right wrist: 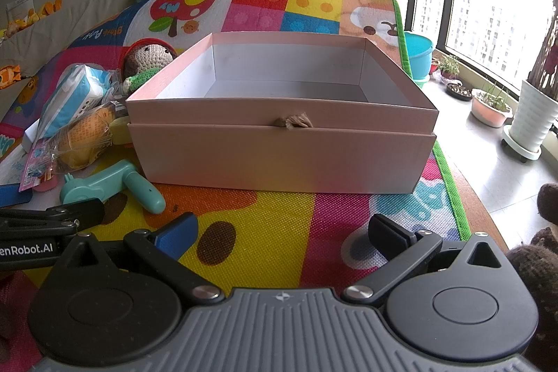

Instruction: Organize objects

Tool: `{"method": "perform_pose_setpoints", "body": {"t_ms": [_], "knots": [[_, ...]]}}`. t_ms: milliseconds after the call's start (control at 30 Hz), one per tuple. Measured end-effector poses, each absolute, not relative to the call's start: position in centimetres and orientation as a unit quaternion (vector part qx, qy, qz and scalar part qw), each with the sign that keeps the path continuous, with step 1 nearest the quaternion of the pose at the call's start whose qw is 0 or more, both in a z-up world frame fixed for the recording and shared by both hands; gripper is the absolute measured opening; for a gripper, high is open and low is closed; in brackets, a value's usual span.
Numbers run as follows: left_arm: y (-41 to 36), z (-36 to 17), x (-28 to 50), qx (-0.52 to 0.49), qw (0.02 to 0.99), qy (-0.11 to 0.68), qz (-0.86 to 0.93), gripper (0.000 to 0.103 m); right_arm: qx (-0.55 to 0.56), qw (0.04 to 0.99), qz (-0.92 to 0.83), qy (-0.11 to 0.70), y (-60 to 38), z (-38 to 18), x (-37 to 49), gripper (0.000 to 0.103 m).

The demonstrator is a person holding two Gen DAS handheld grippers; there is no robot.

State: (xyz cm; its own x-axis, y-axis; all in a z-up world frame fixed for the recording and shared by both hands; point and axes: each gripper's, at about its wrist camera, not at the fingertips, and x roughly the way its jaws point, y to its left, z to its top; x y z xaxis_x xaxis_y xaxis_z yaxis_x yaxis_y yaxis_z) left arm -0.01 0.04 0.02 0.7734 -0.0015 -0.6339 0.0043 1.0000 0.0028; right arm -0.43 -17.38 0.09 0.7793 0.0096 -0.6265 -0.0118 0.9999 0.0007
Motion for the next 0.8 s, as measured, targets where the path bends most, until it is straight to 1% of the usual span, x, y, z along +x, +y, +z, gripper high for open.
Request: {"method": "perform_pose_setpoints", "body": {"t_ms": [800], "knots": [[0.12, 0.03, -0.02, 0.008, 0.942, 0.337, 0.0, 0.103, -0.001, 0.943, 0.006, 0.332, -17.34, 0.13, -0.38, 0.103]]}}
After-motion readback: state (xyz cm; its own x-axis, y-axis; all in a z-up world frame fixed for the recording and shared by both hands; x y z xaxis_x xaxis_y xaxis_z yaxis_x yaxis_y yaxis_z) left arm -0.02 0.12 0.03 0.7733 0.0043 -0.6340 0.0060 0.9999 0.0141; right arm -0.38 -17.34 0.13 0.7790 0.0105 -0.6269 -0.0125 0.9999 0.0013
